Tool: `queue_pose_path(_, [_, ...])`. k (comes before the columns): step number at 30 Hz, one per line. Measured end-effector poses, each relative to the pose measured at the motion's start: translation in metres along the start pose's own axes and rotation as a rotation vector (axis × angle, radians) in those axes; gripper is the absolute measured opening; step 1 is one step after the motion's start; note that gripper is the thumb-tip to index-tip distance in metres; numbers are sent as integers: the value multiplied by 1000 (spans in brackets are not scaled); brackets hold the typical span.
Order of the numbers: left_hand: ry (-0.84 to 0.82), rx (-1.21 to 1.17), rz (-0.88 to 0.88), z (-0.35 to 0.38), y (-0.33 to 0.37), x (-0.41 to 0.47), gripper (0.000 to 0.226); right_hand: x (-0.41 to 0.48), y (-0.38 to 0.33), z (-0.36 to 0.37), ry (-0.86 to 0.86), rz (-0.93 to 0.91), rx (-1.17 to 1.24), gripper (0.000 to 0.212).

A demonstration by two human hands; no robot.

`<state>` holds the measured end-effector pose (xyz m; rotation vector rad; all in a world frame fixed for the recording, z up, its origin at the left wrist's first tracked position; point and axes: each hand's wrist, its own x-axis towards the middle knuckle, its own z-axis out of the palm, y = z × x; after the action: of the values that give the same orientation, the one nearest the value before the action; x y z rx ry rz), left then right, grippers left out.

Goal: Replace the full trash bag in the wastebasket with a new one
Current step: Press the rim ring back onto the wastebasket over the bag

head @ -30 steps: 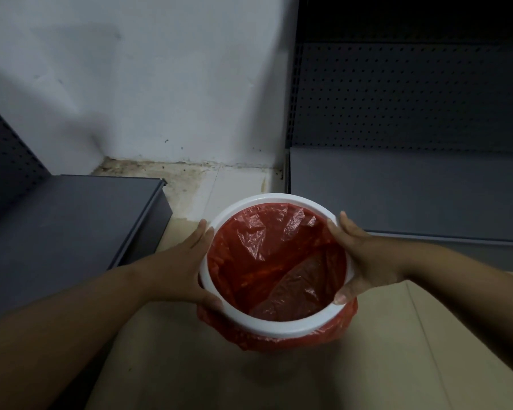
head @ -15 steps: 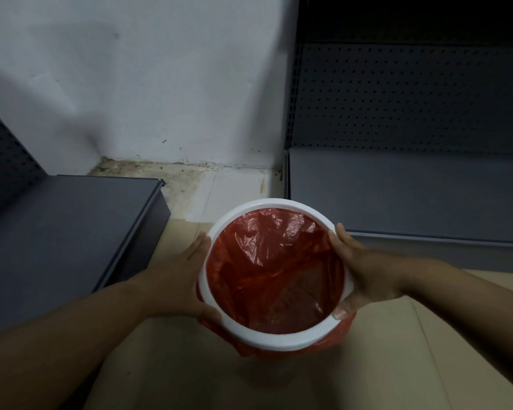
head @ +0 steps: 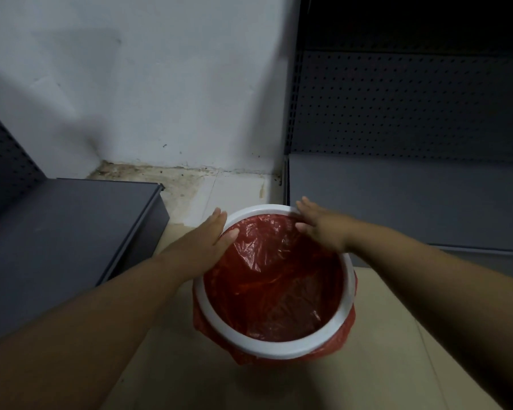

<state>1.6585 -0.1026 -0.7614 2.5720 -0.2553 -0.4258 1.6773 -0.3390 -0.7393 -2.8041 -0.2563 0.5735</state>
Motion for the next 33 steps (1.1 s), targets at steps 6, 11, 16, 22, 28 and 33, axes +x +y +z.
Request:
queue_pose_path(6, [0, -28, -45, 11, 4, 16, 54, 16, -7, 15, 21, 23, 32, 52])
queue_pose_path(11, [-18, 6, -30, 13, 4, 17, 55, 17, -6, 23, 66, 22, -15, 52])
queue_pose_path(16, [-43, 159, -43, 15, 4, 8, 82, 6, -6, 19, -27, 55, -15, 80])
queue_pose_path(22, [-232, 260, -45, 12, -3, -35, 150, -61, 3, 23, -249, 40, -149, 127])
queue_pose_path(28, [-315, 323, -14, 10, -16, -58, 153, -88, 12, 37, -289, 76, -148, 134])
queue_pose_path(33, [-281, 309, -12, 12, -13, -54, 151, -80, 14, 37, -261, 88, -97, 135])
